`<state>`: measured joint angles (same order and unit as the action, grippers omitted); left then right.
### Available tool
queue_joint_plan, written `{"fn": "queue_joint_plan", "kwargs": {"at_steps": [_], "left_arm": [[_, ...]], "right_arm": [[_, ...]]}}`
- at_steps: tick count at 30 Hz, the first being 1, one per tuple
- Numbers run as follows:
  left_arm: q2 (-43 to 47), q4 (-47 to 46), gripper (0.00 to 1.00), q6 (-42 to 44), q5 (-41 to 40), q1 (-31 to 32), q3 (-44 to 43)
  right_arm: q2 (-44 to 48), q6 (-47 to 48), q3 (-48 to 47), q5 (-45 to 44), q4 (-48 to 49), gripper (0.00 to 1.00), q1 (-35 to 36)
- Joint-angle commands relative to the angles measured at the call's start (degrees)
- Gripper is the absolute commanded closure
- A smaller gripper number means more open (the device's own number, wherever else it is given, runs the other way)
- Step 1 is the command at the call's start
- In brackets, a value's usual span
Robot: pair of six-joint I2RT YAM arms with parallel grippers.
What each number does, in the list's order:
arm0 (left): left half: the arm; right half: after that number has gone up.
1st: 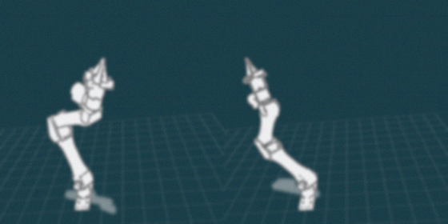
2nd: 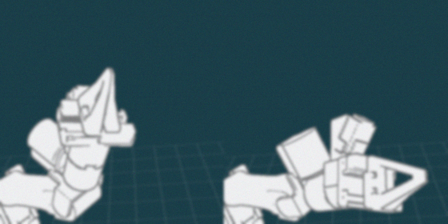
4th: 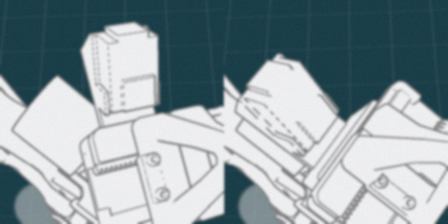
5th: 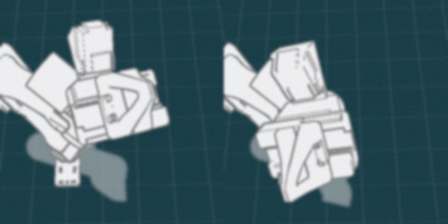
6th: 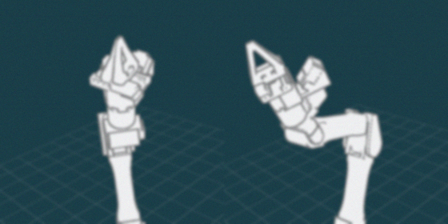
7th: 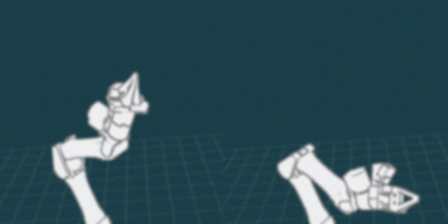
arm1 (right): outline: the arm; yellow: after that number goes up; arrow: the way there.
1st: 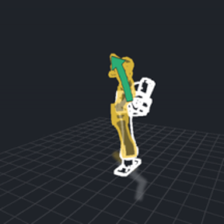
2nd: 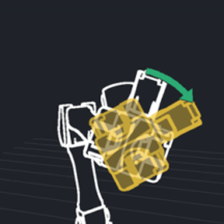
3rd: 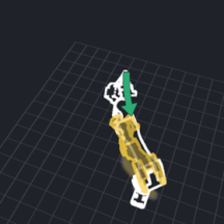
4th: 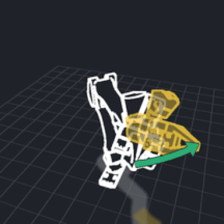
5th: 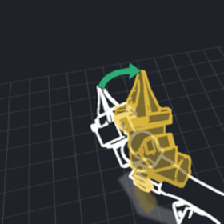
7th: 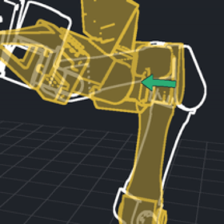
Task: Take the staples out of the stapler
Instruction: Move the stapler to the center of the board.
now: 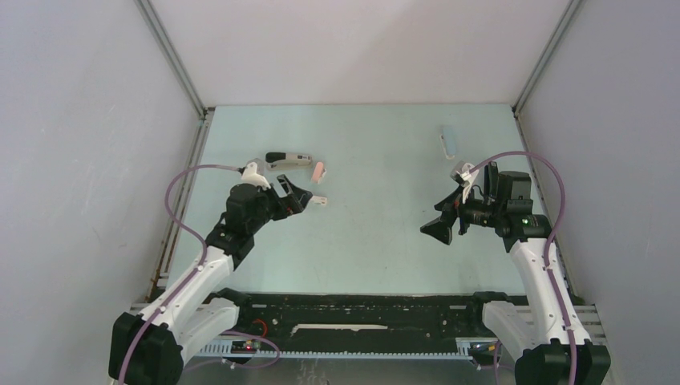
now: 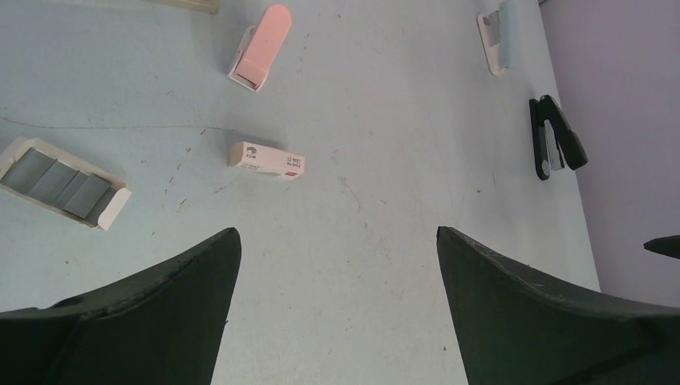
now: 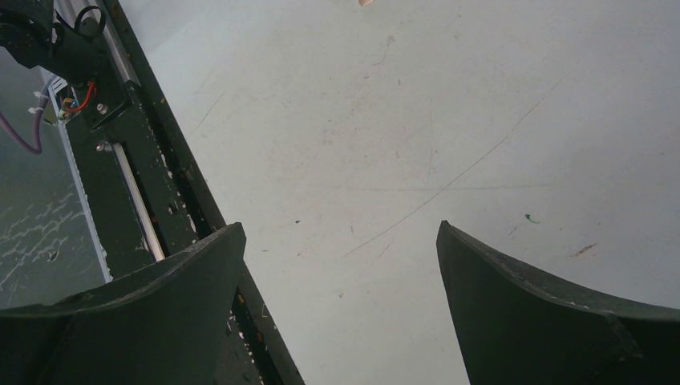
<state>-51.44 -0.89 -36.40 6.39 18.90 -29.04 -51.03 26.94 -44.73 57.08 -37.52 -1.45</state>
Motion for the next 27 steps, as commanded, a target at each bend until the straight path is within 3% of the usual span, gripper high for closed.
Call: {"fn": "queue_joint_plan", "kwargs": {"at_steps": [1,27], "left_arm": [[-0.39,-2.46,0.02,1.34,0.94,0.18,-0.81],[-5.0,-7.1,0.04,-0.24,3.21,3.33,1.04]], "right_arm": [[-0.04,1.09,-0.62,0.14,0.13,0.0,0.28],[-0.64,1.23,-0.62,0.07,-0.01,0.0,1.09]]}}
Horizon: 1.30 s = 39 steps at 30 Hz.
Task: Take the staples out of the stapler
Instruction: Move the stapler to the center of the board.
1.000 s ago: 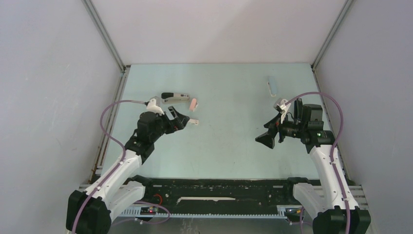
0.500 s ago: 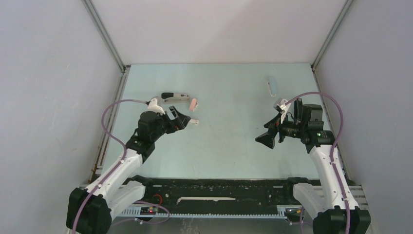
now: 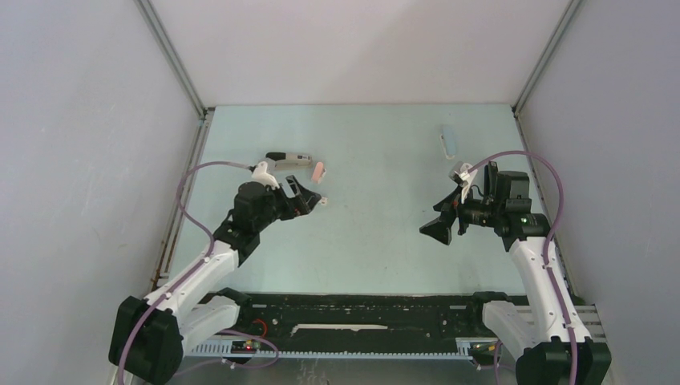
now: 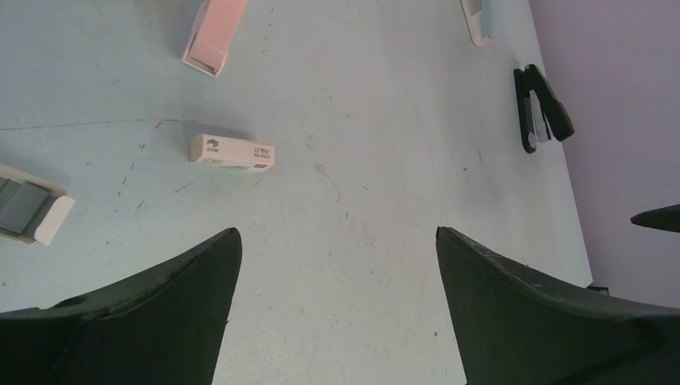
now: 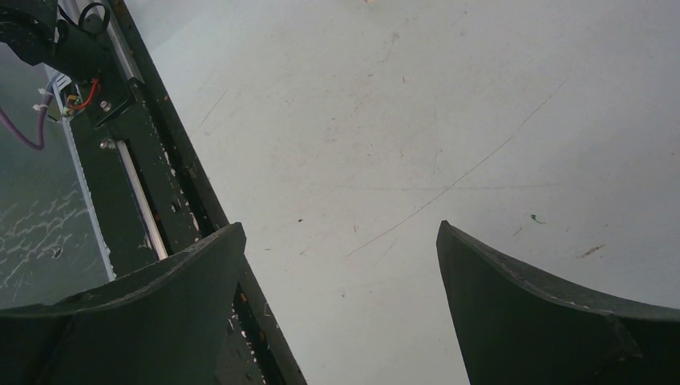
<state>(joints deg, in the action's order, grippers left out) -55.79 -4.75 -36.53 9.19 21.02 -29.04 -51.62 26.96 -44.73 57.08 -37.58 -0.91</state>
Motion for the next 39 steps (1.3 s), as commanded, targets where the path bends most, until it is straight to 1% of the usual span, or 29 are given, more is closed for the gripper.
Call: {"fn": "queue_joint_plan", "kwargs": {"at_steps": [1,11,13,18,24,26,39], "left_arm": [[-0.9,-3.46,0.04,-0.23,0.44,1.48,1.15],[-0.7,-5.65,0.02,-0.82,-0.66,3.32,2.76],[0.01,-6.04,0.0,-0.9,-0.71,3.5,3.22],[2.44,-6.09,0.0,-1.09,-1.3,3.51,4.34],[5.83,-6.5,0.0,-1.08,-2.03,3.55,6.01],[6.4,-6.5,0.0,-1.31,-2.29,3.55,6.39],[5.74,-7.95,0.0,-3.97,-2.71,3.51,5.75]], "right_arm": [[-0.06,1.18,-0.62,0.05,-0.11,0.0,0.61],[-0.24,1.21,-0.64,0.04,-0.06,0.0,0.74],[-0.24,1.03,-0.68,0.21,0.02,0.0,0.75],[-0.28,0.66,-1.05,2.0,-0.44,0.0,0.74],[-0.41,0.67,-1.22,2.01,-0.59,0.0,0.75],[-0.48,0.72,-1.39,1.95,-0.79,0.0,2.22],[0.15,0.65,-1.5,1.46,-0.84,0.0,2.88]]}}
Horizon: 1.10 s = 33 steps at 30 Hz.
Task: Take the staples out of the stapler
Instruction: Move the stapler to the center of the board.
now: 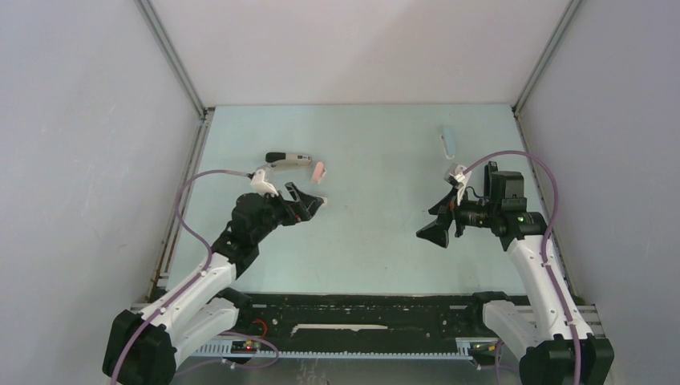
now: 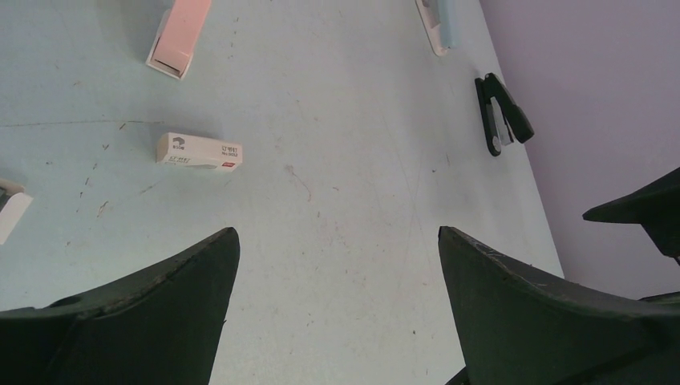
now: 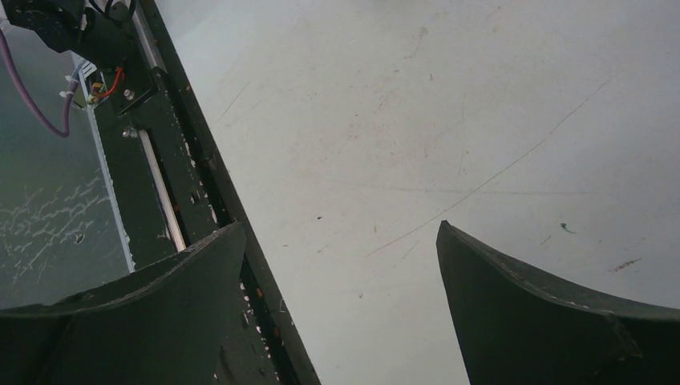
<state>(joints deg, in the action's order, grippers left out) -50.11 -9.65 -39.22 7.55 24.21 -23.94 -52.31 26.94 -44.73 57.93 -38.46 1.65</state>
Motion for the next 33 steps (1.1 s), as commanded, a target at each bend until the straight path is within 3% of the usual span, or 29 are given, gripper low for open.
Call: {"fn": "queue_joint_plan", "kwargs": {"at_steps": [1,14,22,33], "left_arm": [[-0.06,-3.2,0.0,-1.29,-0.85,0.32,0.58],[1.43,-4.58,0.0,-3.17,-1.65,0.26,2.35],[5.47,-0.6,0.0,-3.05,-1.55,0.23,2.63],[5.46,-3.67,0.0,-1.38,-2.15,0.18,4.42]], "right_arm": [[0.96,0.74,-1.54,0.65,-0.04,0.0,0.35],[2.67,-0.49,-0.37,0.5,1.7,0.0,-1.21],[4.42,-0.2,-0.11,0.48,1.7,0.01,-1.21],[4.94,1.27,-0.01,-2.83,1.55,0.0,1.68]]}}
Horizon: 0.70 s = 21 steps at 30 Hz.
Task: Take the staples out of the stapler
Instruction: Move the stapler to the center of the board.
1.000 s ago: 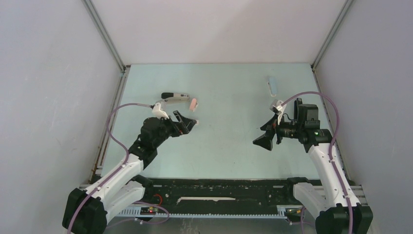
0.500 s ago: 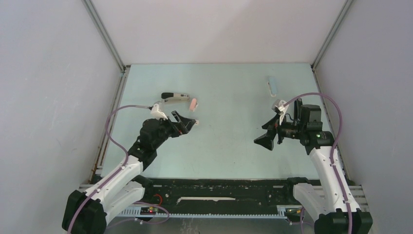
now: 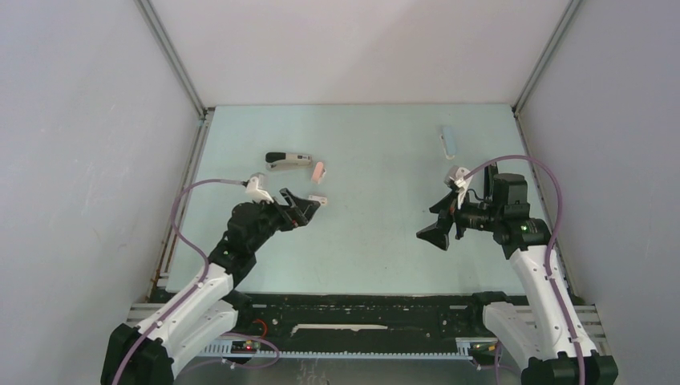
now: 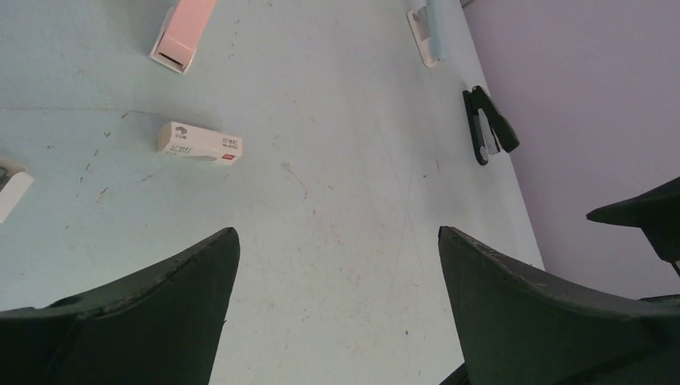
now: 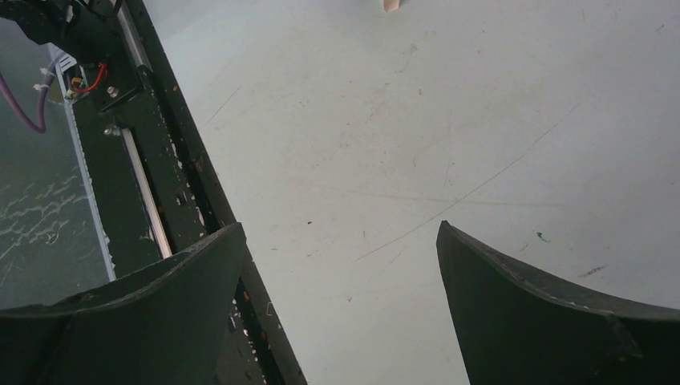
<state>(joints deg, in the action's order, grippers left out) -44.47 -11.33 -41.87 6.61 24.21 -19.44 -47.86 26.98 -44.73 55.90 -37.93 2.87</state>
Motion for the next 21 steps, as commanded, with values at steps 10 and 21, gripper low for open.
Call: {"fn": "queue_joint_plan", "kwargs": {"at_steps": [10,21], "left_arm": [[-9.61,3.81,0.0,4.23,-8.23,-0.01,-8.28],[-29.42,2.63,0.04,12.08,0.02,-5.87,-24.68]], "right_arm": [[0.59,0.93,-0.03,-0.89,1.14,0.0,1.0],[0.59,0.88,-0.01,-1.24,1.22,0.0,1.52]]}}
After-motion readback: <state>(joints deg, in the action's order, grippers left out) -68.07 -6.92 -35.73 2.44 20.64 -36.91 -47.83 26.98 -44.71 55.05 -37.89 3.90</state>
